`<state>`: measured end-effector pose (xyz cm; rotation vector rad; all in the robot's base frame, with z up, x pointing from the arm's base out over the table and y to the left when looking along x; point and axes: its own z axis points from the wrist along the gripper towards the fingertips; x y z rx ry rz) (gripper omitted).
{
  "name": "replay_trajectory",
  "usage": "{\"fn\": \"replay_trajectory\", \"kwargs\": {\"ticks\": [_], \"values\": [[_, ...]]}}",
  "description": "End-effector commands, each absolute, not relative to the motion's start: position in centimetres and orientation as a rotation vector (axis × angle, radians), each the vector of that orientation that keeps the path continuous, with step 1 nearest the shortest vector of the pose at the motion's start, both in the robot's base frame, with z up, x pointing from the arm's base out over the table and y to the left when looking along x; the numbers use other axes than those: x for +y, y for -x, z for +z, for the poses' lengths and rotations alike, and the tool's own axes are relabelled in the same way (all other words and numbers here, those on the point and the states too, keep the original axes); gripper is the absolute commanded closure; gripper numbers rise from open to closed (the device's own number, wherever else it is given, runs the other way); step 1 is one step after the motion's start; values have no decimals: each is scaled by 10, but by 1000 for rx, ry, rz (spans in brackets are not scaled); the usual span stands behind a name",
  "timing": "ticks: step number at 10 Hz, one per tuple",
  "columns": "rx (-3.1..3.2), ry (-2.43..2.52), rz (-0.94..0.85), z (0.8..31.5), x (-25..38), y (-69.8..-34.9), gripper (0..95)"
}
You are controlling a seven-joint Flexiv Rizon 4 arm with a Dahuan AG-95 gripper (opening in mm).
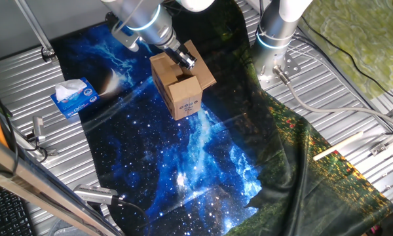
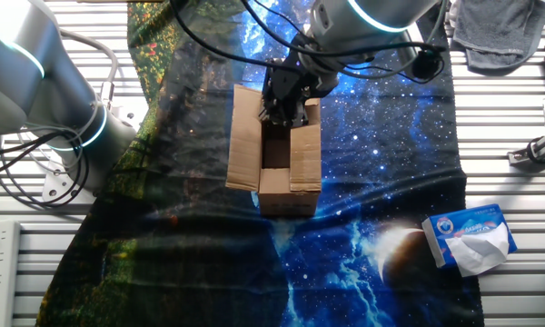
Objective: Cover the box
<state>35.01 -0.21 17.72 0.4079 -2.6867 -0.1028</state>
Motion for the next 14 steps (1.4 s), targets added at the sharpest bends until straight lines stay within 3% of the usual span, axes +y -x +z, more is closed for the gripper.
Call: {"fn": "replay_trajectory", "kwargs": {"ticks": [1,14], "values": [[-2688,-409,-102,177,-2,-350,950],[-2675,-371,-92,178,1,-350,950]]}}
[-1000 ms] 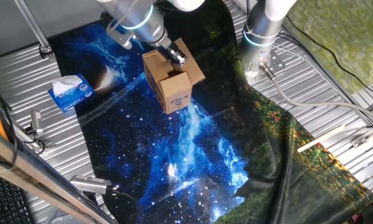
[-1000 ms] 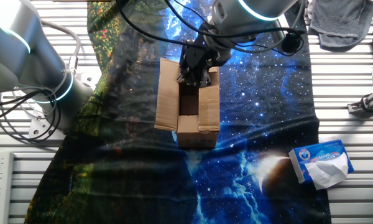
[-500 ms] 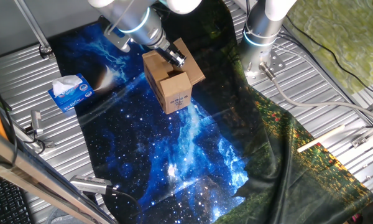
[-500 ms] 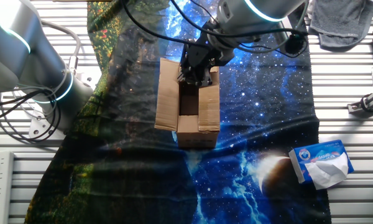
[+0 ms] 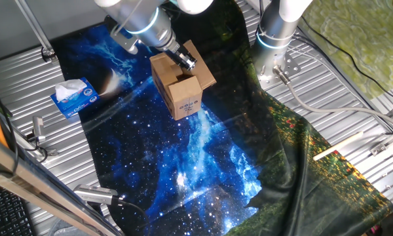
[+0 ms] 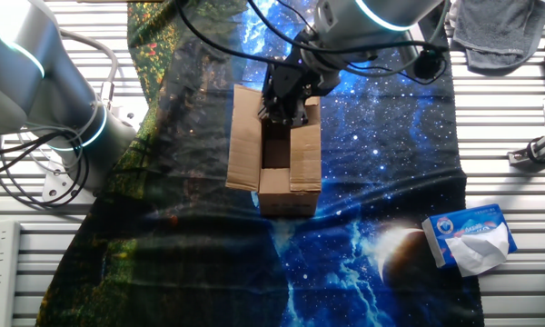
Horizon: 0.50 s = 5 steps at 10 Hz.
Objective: Cover the box
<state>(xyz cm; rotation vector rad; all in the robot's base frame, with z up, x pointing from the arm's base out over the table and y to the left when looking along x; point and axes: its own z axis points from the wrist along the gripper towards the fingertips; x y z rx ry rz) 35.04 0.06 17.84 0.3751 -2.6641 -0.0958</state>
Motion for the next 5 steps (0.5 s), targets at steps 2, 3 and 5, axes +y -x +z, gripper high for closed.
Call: {"fn": "replay_trajectory", "kwargs": {"ticks": [2,3,5], "values": [[-2703,-355,-88,178,1,-350,950],[-2710,-353,-89,178,1,-350,950],[-2696,-362,-95,178,1,-350,950]]}}
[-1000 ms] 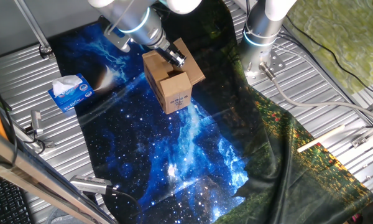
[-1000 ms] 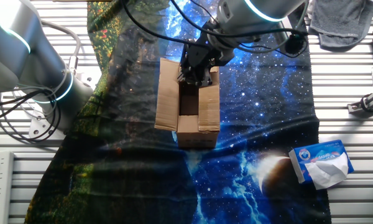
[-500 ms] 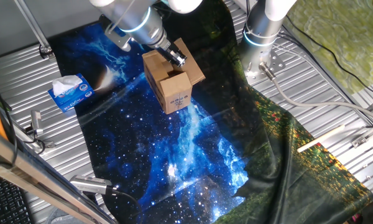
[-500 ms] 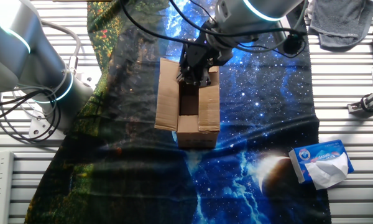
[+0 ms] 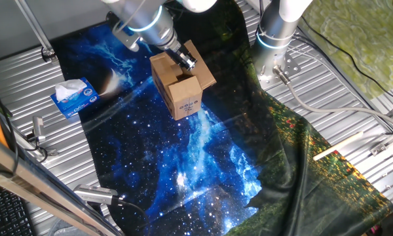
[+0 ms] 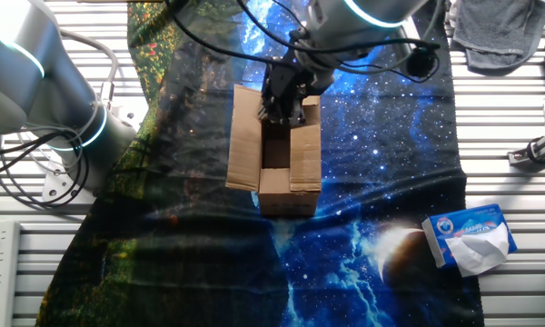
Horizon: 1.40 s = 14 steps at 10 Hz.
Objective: Cover the box
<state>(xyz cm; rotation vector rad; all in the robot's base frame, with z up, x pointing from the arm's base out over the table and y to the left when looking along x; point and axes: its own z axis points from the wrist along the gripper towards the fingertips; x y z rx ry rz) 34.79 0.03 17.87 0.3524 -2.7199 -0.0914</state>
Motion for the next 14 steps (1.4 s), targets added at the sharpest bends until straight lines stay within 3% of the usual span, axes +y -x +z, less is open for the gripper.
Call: {"fn": "replay_trajectory", "kwargs": {"ticks": [1,14], "values": [[-2686,-364,-97,178,1,-350,950],[-2623,-399,-121,174,-15,-350,950]]}}
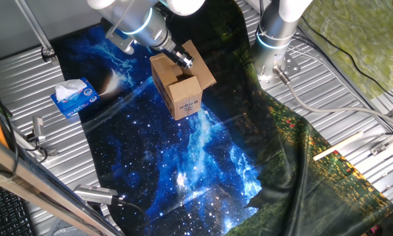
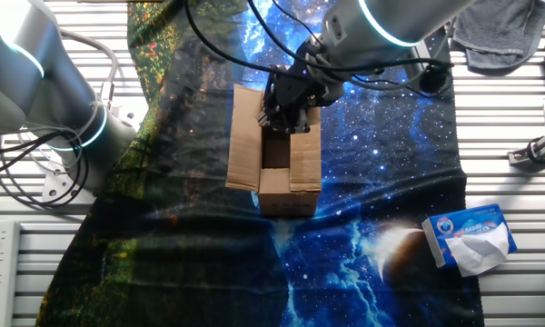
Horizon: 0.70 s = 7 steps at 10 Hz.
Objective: Cover the box
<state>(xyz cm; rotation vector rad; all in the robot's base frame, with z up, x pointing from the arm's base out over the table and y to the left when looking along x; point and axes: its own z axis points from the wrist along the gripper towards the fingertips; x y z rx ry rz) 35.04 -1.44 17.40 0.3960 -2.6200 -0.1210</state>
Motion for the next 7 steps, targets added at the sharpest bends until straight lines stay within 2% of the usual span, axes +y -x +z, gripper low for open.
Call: {"fn": "replay_trajectory", "kwargs": {"ticks": [1,7], "values": [[-2623,-402,-120,173,-18,-350,950],[-2659,-441,-114,174,-17,-350,950]]}}
